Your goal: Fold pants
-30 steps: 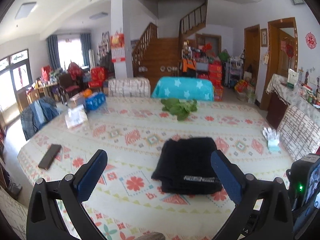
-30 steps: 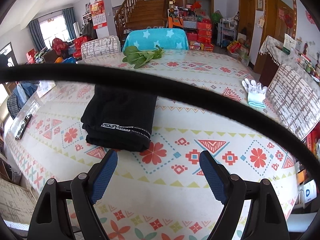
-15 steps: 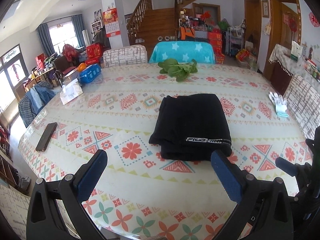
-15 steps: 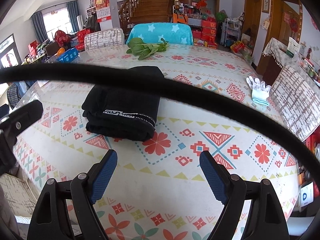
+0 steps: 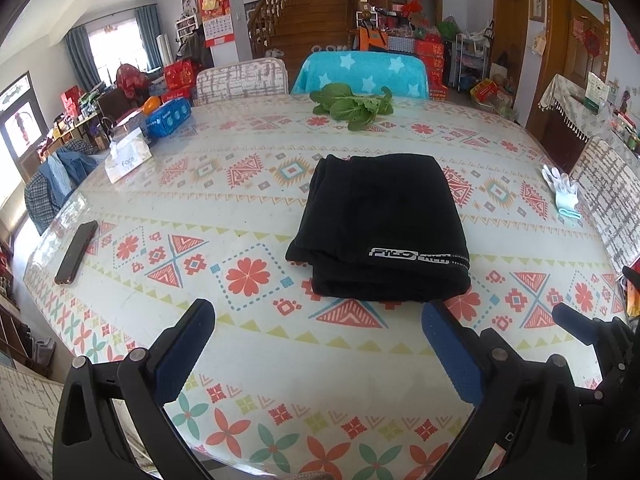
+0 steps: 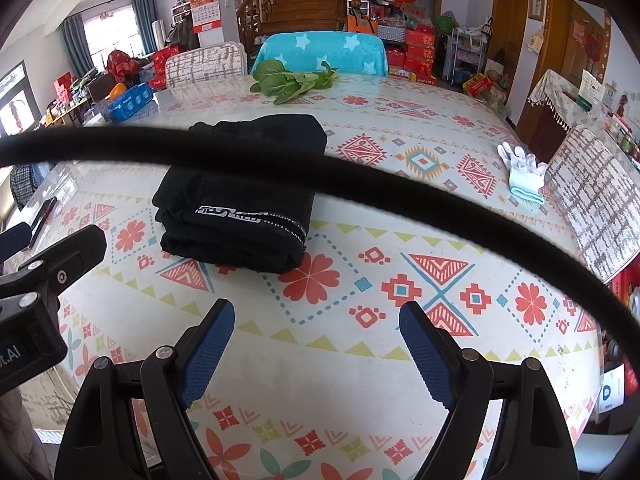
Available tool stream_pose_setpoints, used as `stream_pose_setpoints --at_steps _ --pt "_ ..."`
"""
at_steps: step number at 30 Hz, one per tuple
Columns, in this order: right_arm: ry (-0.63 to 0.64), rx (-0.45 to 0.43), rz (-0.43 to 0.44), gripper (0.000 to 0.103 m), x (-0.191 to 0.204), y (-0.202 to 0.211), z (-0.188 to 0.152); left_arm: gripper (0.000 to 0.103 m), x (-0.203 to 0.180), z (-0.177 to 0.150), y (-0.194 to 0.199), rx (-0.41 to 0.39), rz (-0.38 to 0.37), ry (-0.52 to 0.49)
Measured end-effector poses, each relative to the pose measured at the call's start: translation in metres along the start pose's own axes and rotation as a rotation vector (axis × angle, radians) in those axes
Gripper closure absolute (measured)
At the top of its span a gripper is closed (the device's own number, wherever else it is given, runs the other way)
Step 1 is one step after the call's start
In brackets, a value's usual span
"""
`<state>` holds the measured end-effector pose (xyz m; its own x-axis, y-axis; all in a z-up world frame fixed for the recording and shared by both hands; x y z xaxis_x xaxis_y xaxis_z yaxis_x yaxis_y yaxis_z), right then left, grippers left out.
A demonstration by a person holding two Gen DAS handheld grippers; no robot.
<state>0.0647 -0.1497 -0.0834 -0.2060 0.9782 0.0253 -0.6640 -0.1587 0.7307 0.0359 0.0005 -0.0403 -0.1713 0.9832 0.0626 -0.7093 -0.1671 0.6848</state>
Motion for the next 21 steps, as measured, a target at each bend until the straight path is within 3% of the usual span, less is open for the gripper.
stream_pose_setpoints --at_steps 21 --pt "0.024 0.044 -0.030 0.015 0.026 -0.032 0.015 0.000 0.021 0.007 -0.045 0.082 -0.063 0.002"
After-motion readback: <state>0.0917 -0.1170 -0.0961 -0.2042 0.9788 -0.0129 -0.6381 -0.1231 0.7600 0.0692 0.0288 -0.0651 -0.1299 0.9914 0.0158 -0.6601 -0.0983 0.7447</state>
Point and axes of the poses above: each gripper's, at about its wrist camera, not at the fingertips, and y roughly against the way its jaws point, x to its left, z to its top, the point moved 2 cm from there along -y, roughly the way its jaws point, and after that the axes turned 6 degrees about -x, right-handed, at the moved point
